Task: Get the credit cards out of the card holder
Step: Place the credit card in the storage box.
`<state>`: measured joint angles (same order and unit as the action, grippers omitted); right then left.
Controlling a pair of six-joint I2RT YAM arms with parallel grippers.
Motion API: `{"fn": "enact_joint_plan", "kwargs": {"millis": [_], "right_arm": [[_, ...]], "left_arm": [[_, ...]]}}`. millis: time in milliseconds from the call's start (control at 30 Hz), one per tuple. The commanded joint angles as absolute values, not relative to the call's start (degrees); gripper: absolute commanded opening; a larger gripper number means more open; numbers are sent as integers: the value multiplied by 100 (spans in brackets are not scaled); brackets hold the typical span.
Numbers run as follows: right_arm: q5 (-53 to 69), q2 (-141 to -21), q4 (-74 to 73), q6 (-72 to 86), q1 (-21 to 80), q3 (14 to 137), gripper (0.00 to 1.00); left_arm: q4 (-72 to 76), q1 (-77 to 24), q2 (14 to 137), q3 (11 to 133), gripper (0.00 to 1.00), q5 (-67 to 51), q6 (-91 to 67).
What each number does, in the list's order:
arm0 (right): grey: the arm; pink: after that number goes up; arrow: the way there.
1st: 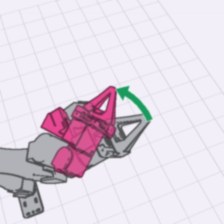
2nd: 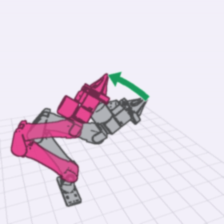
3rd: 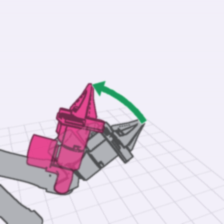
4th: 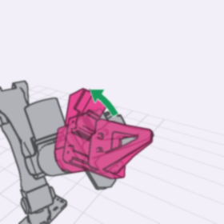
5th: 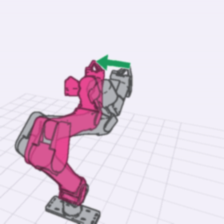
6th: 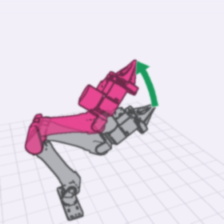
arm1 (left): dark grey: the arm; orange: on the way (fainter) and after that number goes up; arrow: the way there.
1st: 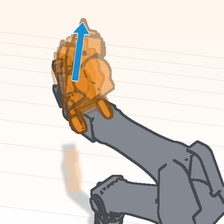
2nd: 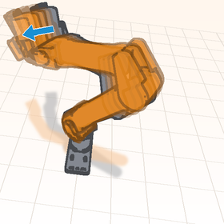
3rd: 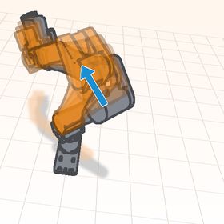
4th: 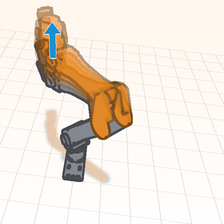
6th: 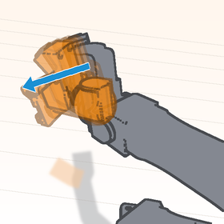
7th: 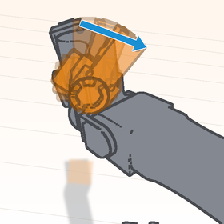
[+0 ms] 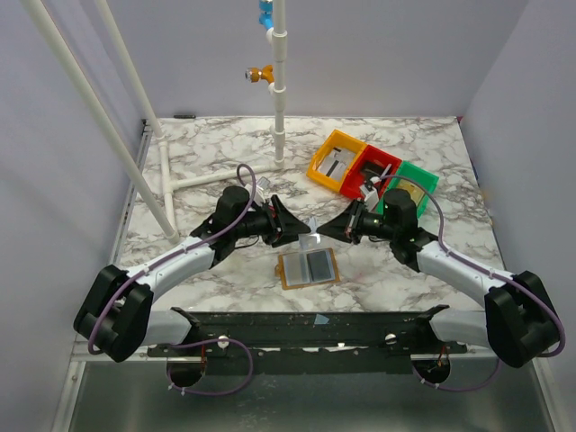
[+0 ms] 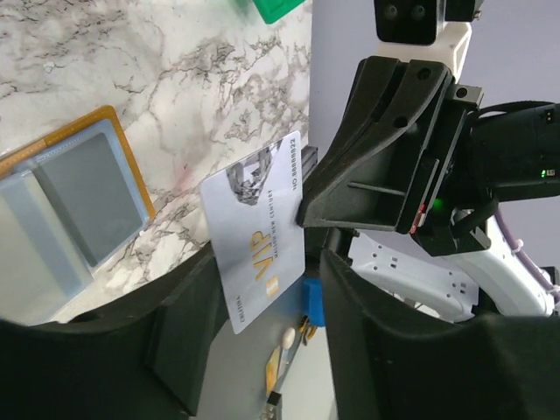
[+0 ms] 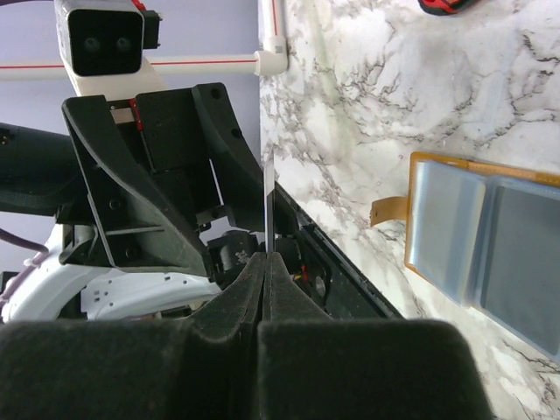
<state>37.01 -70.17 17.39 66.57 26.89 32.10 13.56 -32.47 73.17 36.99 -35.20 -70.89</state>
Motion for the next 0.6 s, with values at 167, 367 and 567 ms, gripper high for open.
{"fn": "enact_joint_plan", "kwargs": {"millis": [167, 367, 567], "right_arm": [[3955, -6986, 1986, 6750, 2660, 3348, 1], [3977, -6956, 1951, 6702, 2655, 3435, 22], [3984, -7007, 2156, 6839, 2660, 3589, 62]], "left_arm": [[1979, -3223, 7164, 3658, 21, -3903, -7444], [1951, -3221, 7080, 3709, 0, -3963, -7436], [2301, -3208, 6976, 3625, 0, -4049, -7697]]}}
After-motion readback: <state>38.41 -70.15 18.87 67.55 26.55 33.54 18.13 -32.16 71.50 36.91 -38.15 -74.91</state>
